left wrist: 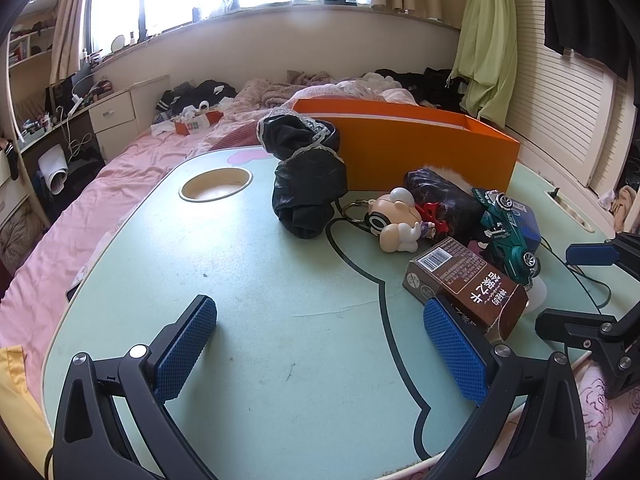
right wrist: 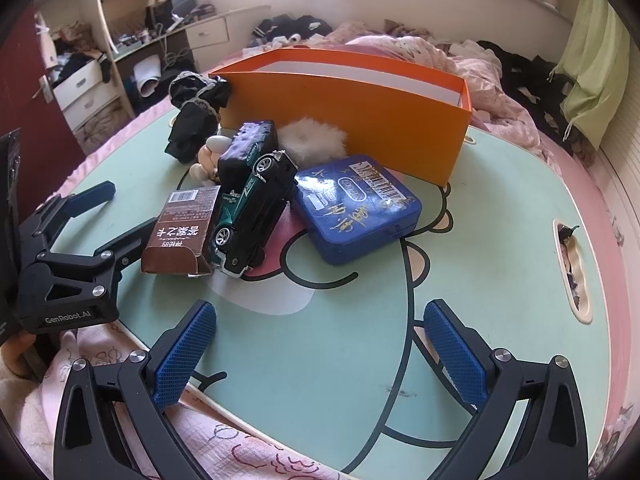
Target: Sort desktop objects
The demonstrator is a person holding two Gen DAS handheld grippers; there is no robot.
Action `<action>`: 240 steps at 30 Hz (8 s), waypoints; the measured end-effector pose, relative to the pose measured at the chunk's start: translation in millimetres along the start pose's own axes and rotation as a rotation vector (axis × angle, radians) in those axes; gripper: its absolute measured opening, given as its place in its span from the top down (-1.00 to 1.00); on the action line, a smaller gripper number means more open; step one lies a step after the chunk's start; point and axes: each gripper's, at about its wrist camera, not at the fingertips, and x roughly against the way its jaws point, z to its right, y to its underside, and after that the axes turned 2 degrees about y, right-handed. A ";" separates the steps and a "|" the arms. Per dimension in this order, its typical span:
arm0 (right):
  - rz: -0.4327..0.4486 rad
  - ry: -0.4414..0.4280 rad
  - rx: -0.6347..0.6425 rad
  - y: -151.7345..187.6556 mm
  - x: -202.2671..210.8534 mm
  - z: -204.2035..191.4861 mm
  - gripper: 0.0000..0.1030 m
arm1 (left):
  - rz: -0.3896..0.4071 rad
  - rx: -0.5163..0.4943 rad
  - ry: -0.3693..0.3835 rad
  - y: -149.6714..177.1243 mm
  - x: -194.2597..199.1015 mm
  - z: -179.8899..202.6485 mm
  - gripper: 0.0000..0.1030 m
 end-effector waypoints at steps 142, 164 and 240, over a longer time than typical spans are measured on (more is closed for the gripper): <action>-0.220 0.255 -0.057 -200.2 -85.5 65.8 0.47 | 0.022 -0.037 0.039 -5.5 0.5 3.2 -0.99; -0.257 0.167 -0.120 -194.6 -103.5 60.6 0.49 | 0.032 -0.039 0.045 -6.9 -1.1 3.5 -0.99; 0.048 -0.004 -0.039 28.3 0.3 -3.0 -0.99 | -0.124 -0.007 -0.041 -193.6 -83.4 31.9 -0.99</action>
